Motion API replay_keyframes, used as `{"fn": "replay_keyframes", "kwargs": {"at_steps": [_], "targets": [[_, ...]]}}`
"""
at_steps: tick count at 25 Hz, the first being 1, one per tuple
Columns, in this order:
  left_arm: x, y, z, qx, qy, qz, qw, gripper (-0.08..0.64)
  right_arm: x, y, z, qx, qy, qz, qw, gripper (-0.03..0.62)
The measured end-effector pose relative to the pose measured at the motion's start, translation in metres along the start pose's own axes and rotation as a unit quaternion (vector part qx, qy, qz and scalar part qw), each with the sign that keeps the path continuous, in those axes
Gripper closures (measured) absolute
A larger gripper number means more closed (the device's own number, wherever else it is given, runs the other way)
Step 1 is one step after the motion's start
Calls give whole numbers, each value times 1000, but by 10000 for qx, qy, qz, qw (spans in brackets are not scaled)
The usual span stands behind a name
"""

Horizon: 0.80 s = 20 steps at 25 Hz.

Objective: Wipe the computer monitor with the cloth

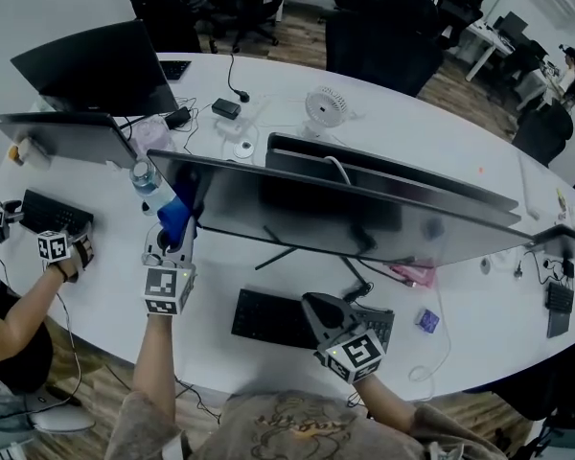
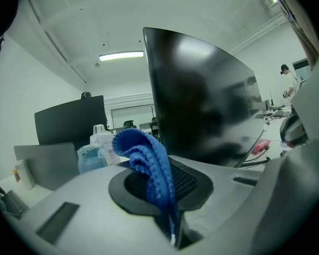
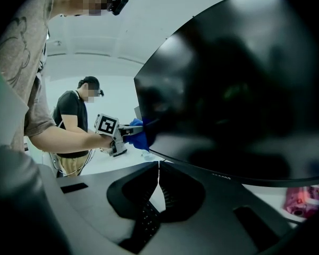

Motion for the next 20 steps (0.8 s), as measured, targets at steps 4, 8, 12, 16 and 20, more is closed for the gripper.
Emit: {"fn": "replay_keyframes", "kwargs": {"at_steps": [4, 8, 12, 16, 20], "targets": [[3, 8, 1, -68, 9, -35, 10000, 514, 5, 3, 2, 38, -32, -47, 10000, 572], [8, 22, 2, -121, 24, -194, 9997, 514, 11, 4, 3, 35, -78, -87, 9999, 571], [13, 36, 4, -214, 35, -279, 9994, 514, 15, 5, 6, 93, -55, -151, 9998, 572], [18, 50, 6, -281, 57, -333, 9990, 514, 18, 5, 6, 120, -75, -185, 9997, 571], [24, 66, 9, -386, 87, -464, 9981, 514, 22, 5, 8, 132, -98, -245, 9996, 571]]}}
Point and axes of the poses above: the fingertips, and each gripper's own axes: x backward along the fingers, z to its left, y out of its top, the point moved 8 cm from there along x, backward along the fingers, and after that the axes turned 3 degrees about z, right-handed, at the moved point
